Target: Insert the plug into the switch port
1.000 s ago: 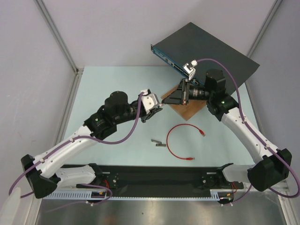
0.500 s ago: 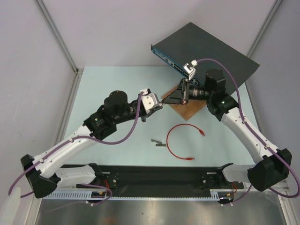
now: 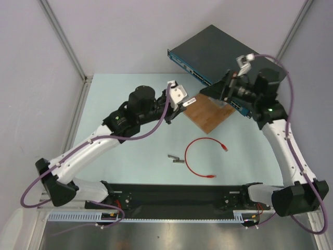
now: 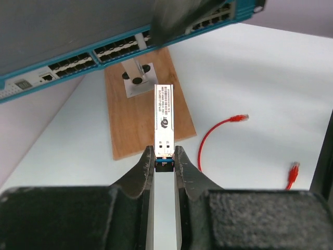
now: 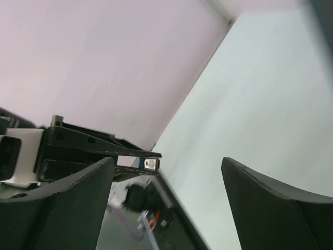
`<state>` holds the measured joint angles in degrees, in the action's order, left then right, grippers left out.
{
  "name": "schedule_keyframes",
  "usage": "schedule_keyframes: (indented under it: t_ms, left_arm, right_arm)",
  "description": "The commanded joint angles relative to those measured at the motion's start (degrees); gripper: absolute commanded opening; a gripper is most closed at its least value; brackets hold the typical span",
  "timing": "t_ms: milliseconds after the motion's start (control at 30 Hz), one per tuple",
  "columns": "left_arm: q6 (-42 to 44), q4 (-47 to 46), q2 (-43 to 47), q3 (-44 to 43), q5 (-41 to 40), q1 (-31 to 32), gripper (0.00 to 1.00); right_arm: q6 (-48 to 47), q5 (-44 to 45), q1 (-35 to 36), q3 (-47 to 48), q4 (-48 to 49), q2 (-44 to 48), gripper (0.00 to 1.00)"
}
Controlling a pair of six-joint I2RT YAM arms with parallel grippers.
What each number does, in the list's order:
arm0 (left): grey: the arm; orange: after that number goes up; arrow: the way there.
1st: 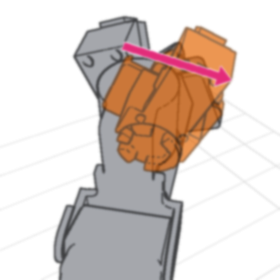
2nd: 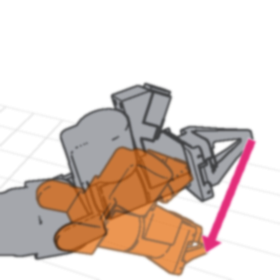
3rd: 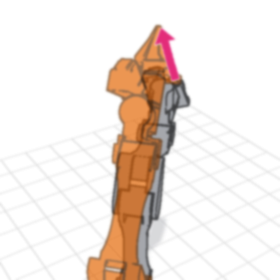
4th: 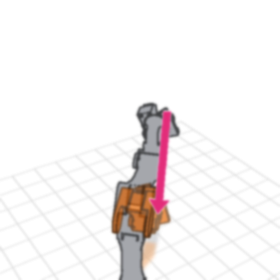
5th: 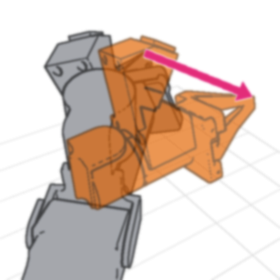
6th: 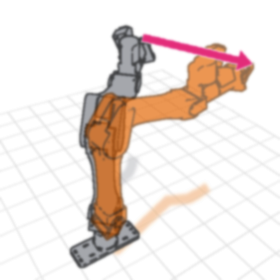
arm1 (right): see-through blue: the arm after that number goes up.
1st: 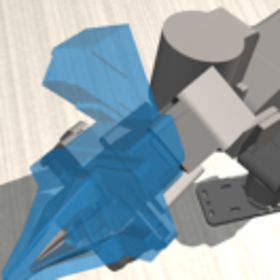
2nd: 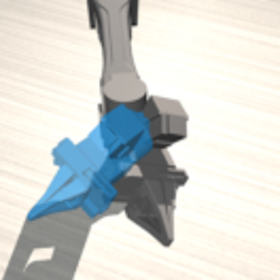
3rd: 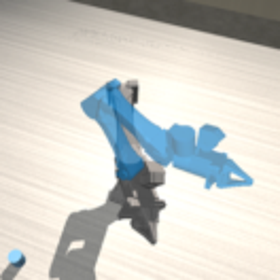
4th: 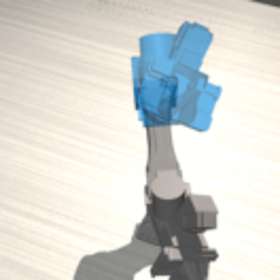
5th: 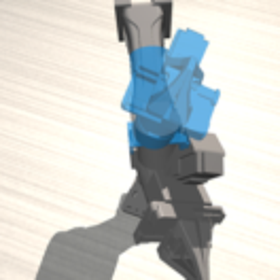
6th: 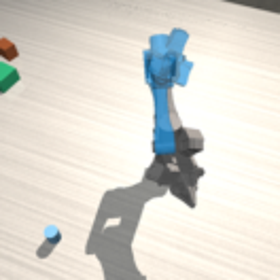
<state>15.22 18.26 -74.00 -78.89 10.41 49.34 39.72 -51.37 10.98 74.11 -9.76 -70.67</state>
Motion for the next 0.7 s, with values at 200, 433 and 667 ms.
schedule_keyframes:
  t_ms: [200, 433, 667]
  left_arm:
    - [-12.56, 6.34, -14.23, -18.12, -5.41, -2.05, 0.00]
    - [-14.87, 6.26, -19.61, -24.11, -4.70, -4.60, 0.00]
    - [-11.98, 8.98, -23.29, -27.19, -9.44, -6.36, 0.00]
  right_arm:
    - [-1.93, -4.86, -34.04, 5.17, -11.84, 10.46, 0.94]
    - [-8.43, -18.75, -57.00, 2.19, -23.80, 11.17, 0.95]
    - [-14.06, -14.11, -57.57, -3.87, -26.54, 9.51, 0.96]
